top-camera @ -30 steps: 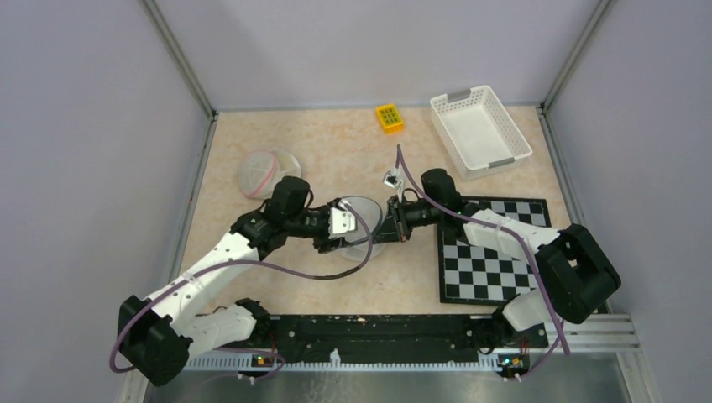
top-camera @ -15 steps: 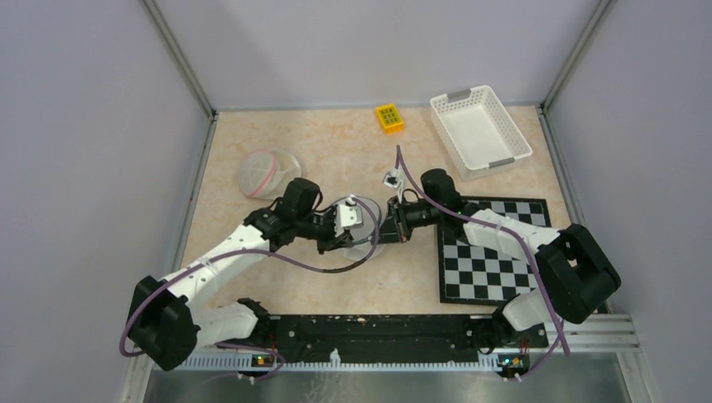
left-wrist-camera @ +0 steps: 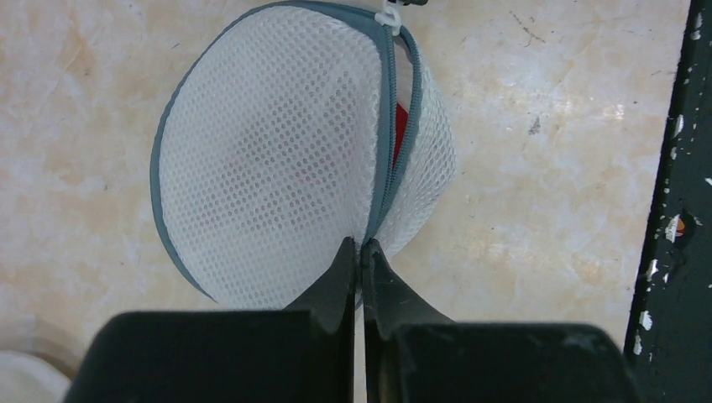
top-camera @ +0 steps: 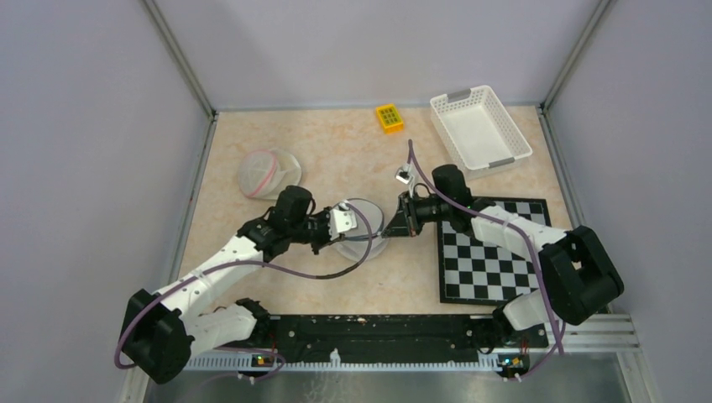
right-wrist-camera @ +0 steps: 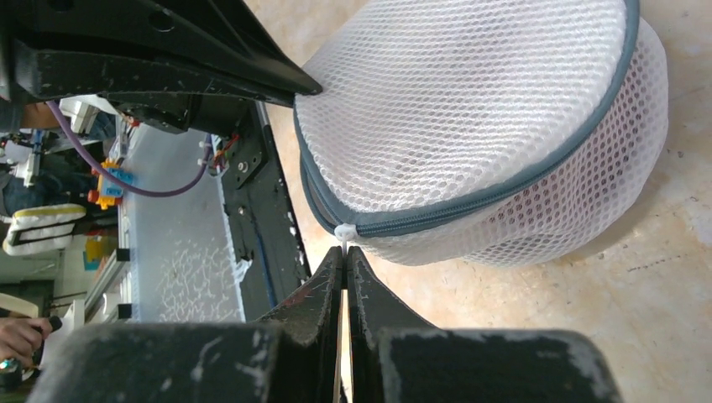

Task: Unzip the laundry bag and remove the bra
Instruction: Unzip the laundry bag at the center of the board.

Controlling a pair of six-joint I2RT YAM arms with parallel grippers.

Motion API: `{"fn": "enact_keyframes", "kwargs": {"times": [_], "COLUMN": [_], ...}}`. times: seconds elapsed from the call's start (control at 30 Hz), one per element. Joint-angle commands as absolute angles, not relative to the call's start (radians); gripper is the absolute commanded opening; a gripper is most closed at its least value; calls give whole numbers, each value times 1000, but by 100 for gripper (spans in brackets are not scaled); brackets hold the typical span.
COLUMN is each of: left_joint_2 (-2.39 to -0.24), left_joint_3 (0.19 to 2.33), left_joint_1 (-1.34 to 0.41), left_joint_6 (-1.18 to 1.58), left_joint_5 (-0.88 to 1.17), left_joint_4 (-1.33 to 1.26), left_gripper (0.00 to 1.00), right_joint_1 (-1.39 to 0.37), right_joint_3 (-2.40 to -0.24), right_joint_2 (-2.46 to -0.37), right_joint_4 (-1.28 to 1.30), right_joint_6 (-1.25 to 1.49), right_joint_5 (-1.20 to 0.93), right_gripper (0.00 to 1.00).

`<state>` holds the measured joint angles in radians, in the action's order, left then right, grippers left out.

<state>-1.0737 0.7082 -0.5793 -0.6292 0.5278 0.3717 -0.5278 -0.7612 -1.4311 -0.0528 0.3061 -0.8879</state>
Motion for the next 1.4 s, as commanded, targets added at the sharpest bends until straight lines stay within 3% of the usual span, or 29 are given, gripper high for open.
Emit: {"fn": "enact_keyframes", "kwargs": {"times": [0.0,0.07,0.2,0.37,0.8,0.9,0.97,1.23,1.37], "left_joint_2": [-1059,-1063,-1051,-1039,-1177,-1193,-1192,-1137,-1115], "left_joint_3": [684,699,764,788,824,819,811,772,746], "left_joint_1": [-557,-557,-558,-572,-666,-684,-684,-673,-657], "left_joint_6": [-644,-634,-644,-588,-516,-537,-547,-557,-567], "left_joint_5": [445,462,620,719,647,613,587,413,390], "left_joint_4": [354,353,397,353,292,292,292,301,308], "left_gripper": [0,2,34,51,61,58,49,2,0], "right_joint_1": [-517,-518,-541,-564,-575,-577,-577,-560,-533], "right_joint_3": [-780,-780,-782,-786,-801,-806,-813,-837,-845], "right_joint_2": [-1382,-1389,-1396,-1408,-1409,-1412,-1413,-1392,-1380], "right_joint_4": [-56,-80,-101,-115,-59,-40,-9,100,127], "right_joint_6": [280,303,315,325,273,249,223,143,122], "right_joint_5": [-908,-924,-943,-939,-869,-848,-827,-755,-745], "right_gripper": [0,0,0,0,0,0,0,0,0]}}
